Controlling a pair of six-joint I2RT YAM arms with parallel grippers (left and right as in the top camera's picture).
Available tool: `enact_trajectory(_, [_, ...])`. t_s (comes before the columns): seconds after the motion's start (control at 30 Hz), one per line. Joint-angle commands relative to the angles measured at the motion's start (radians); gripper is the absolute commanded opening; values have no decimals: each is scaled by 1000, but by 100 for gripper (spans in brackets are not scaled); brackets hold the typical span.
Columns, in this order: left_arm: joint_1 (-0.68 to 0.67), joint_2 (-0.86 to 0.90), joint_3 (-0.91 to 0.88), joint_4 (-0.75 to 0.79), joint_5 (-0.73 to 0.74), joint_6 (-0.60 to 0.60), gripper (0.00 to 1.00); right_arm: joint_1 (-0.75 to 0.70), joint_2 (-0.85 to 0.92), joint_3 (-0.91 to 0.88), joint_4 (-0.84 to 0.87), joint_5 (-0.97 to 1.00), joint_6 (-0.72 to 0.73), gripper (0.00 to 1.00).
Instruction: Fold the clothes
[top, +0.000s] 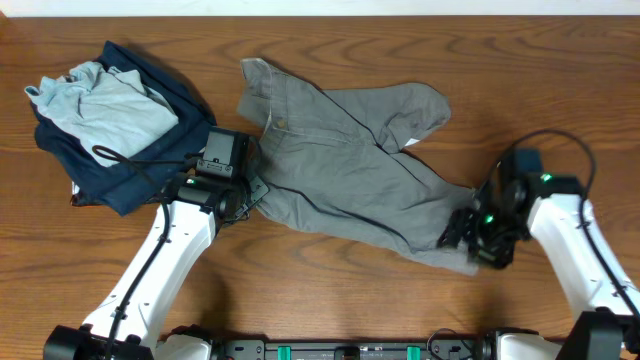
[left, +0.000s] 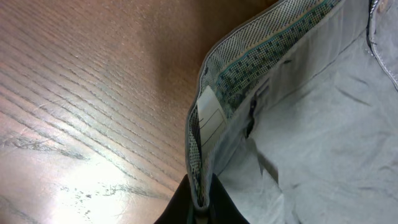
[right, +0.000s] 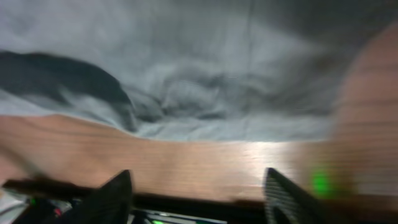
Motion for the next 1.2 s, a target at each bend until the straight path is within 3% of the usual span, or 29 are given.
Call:
enact_trajectory(0.0, [3, 6, -8, -8, -12, 18, 6, 28, -3, -63, 16, -113, 58, 73])
enact_trajectory(0.17, [3, 6, -8, -14, -12, 18, 6, 29, -3, -146, 43, -139, 93, 92])
enact_trajectory(0.53, [3, 6, -8, -16, -12, 18, 6, 29, -3, -295, 522, -9, 394, 82])
enact_trajectory(0.63, [3, 6, -8, -19, -12, 18, 6, 29, -3, -295, 551, 53, 417, 73])
enact_trajectory(0.73, [3, 6, -8, -22, -12, 18, 6, 28, -3, -295, 546, 89, 428, 40])
enact_trajectory(0.8, [3, 6, -8, -23, -12, 18, 6, 28, -3, -295, 534, 106, 428, 25])
enact_trajectory(1.17, [3, 6, -8, -23, -12, 18, 6, -29, -26, -263, 468, 233, 369, 25])
